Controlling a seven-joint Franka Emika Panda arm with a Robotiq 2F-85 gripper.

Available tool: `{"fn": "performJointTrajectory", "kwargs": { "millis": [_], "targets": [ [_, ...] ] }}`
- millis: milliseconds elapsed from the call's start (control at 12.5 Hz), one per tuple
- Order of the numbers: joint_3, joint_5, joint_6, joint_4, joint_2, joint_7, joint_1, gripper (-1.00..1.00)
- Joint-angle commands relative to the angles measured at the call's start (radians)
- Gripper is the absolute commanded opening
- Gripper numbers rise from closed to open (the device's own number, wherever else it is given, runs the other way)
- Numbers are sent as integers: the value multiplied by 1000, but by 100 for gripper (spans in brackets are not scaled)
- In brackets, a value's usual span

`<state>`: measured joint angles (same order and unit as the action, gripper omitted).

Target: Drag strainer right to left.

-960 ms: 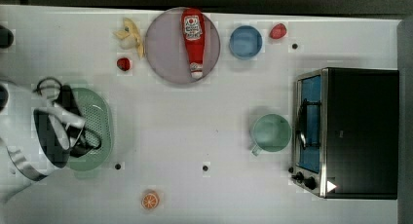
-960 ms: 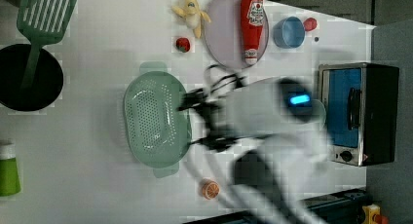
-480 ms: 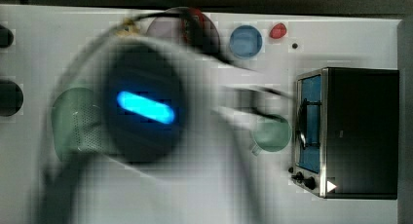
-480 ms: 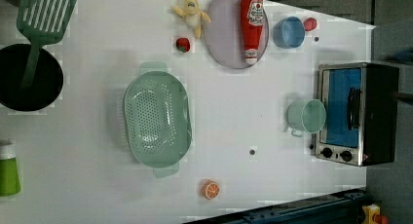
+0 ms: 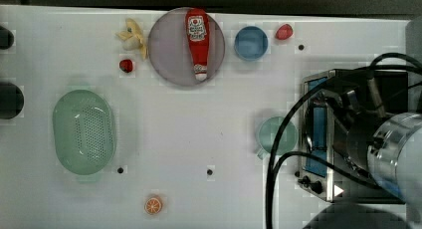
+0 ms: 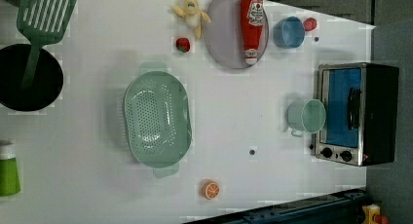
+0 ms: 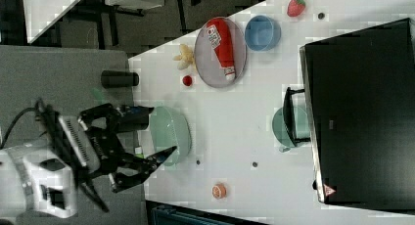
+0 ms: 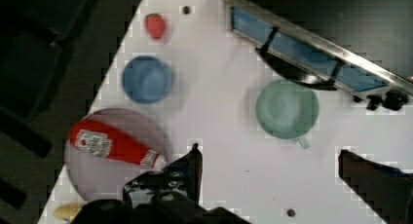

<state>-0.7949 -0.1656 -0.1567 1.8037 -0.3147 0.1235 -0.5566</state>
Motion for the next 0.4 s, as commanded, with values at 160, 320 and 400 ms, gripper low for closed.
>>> {"fn": "performJointTrajectory", "kwargs": {
  "millis": [160, 320, 400],
  "targets": [
    [80, -2, 15, 52, 100, -77, -89, 100],
    [80, -2, 15, 52, 105, -77, -89, 100],
    [80, -2, 15, 52, 106, -77, -89, 100]
  ]
}}
